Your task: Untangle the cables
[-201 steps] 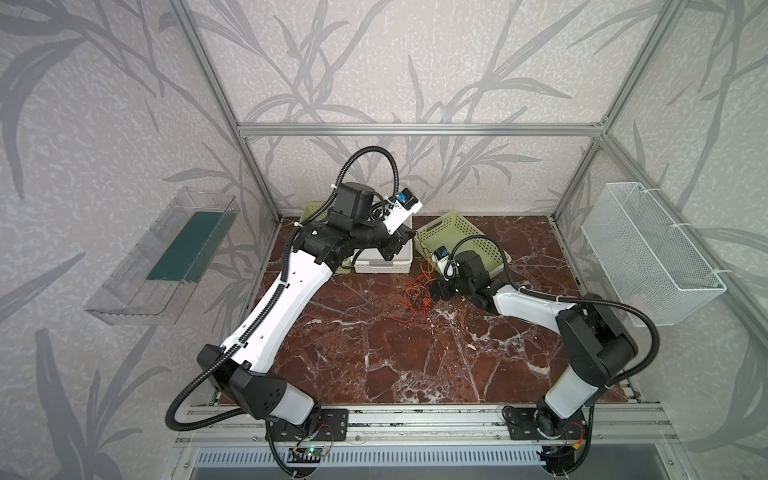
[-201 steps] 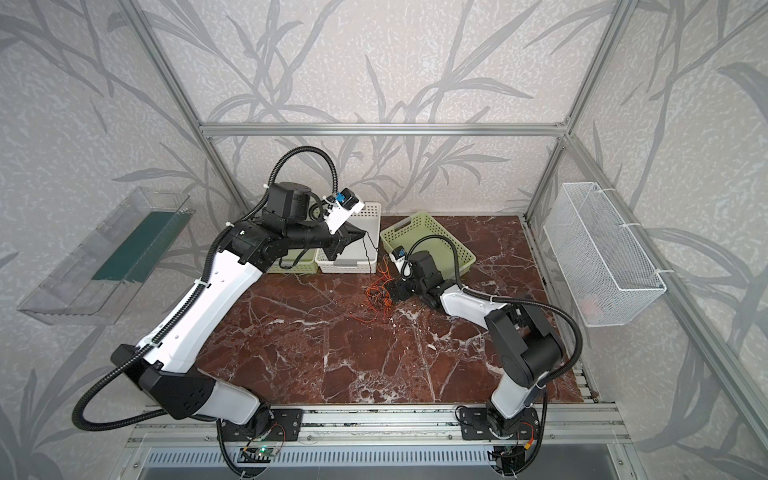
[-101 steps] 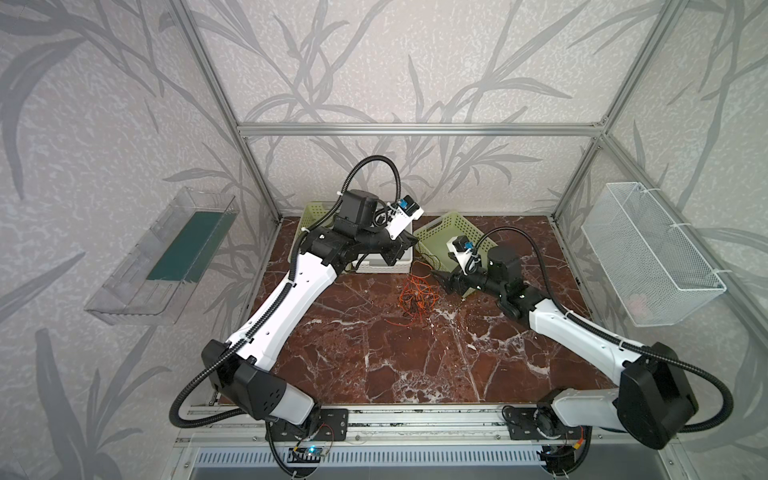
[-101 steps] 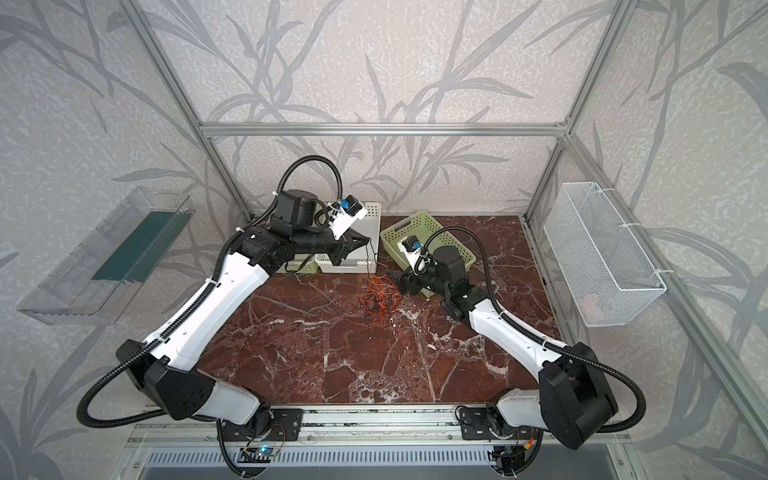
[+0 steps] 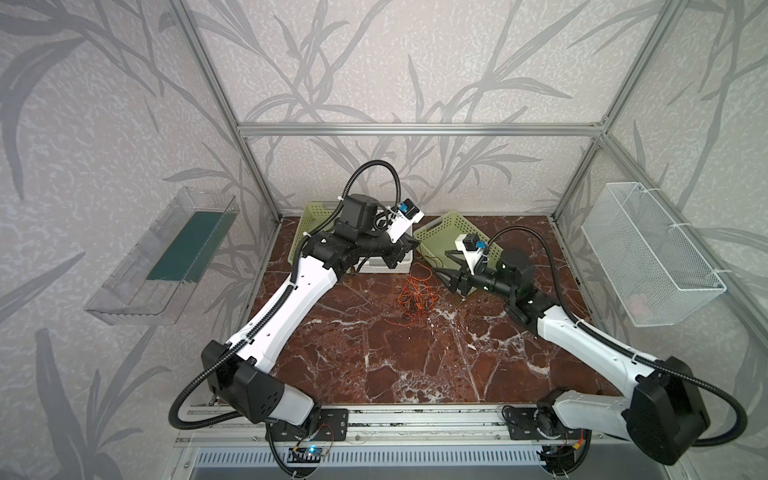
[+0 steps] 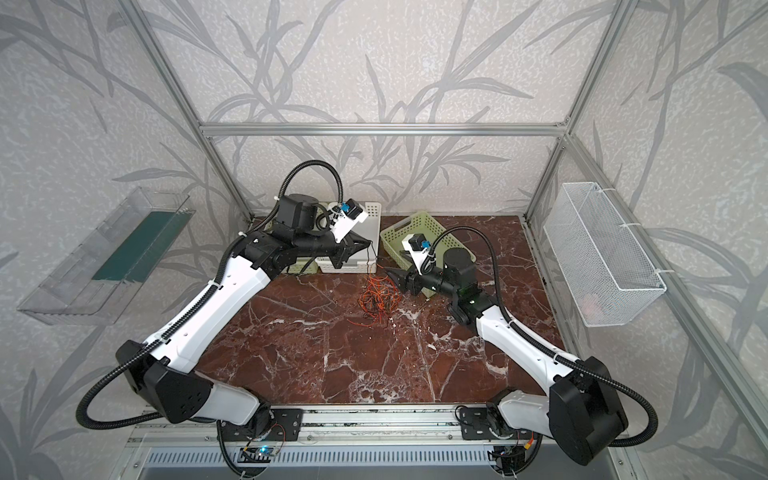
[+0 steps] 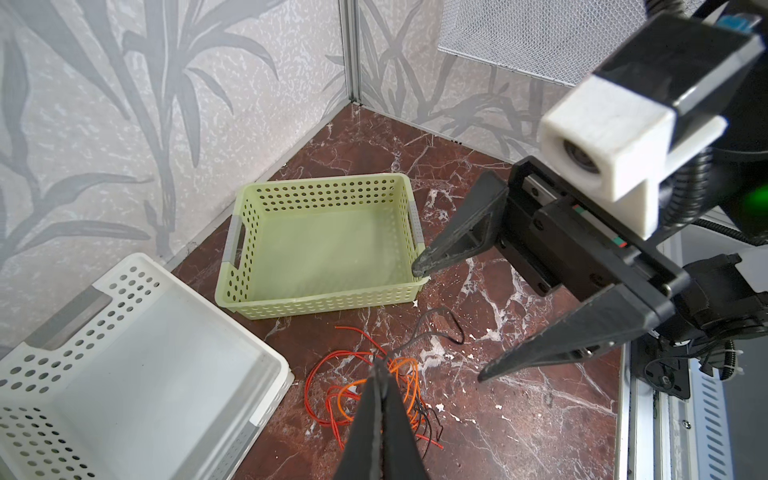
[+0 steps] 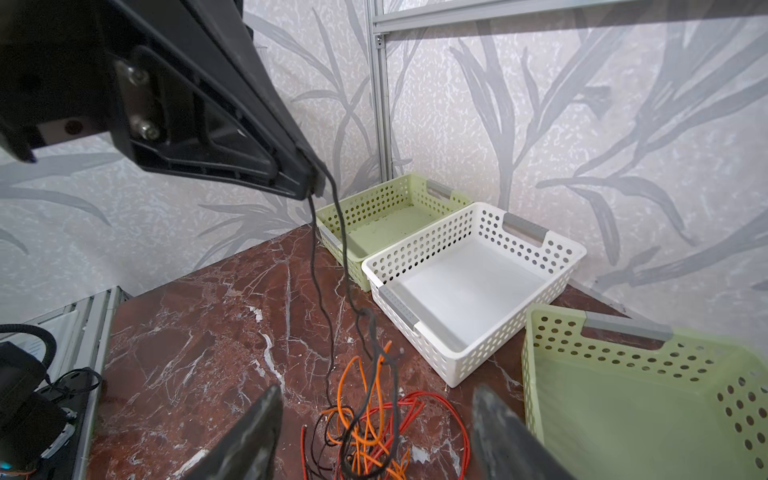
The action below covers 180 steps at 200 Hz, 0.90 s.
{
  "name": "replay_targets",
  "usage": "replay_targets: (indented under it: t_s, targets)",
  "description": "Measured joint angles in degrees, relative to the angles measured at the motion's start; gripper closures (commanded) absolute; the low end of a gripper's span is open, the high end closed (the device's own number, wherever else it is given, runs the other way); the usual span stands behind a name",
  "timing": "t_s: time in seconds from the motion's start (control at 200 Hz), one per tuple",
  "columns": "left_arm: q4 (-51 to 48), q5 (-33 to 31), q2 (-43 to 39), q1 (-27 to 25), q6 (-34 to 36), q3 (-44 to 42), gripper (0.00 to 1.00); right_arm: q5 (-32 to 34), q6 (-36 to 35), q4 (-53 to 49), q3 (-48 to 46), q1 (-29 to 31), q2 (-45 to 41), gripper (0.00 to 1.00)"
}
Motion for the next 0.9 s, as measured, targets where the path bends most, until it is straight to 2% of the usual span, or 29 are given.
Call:
replay_targets:
  t_s: [0.12, 0.295, 0.56, 0.82, 0.9]
  targets:
    - [0.2, 0.1, -0.1, -0.2, 0.0, -0.2, 1.0, 1.5, 0.6, -1.4, 0.9, 0.0, 0.7, 0.46]
    - [0.4, 0.2, -0.5, -0.5, 0.0, -0.7, 1.0, 2.9, 2.8, -1.3, 0.9, -1.2, 0.8, 0.53]
    - [0.9, 0.3, -0.7, -0.9, 0.0, -0.9, 1.0, 3.2, 3.7, -2.6, 1.7, -1.7, 2.3, 0.6]
    - [1.5, 0.9, -0.7, -1.7, 0.0, -1.0, 1.0, 3.4, 3.9, -3.0, 2.6, -1.7, 3.3, 0.63]
    - [2.0, 1.3, -0.7, -2.1, -0.1, -1.2, 1.0, 3.5, 4.0, -3.1, 3.2, -1.7, 4.0, 0.61]
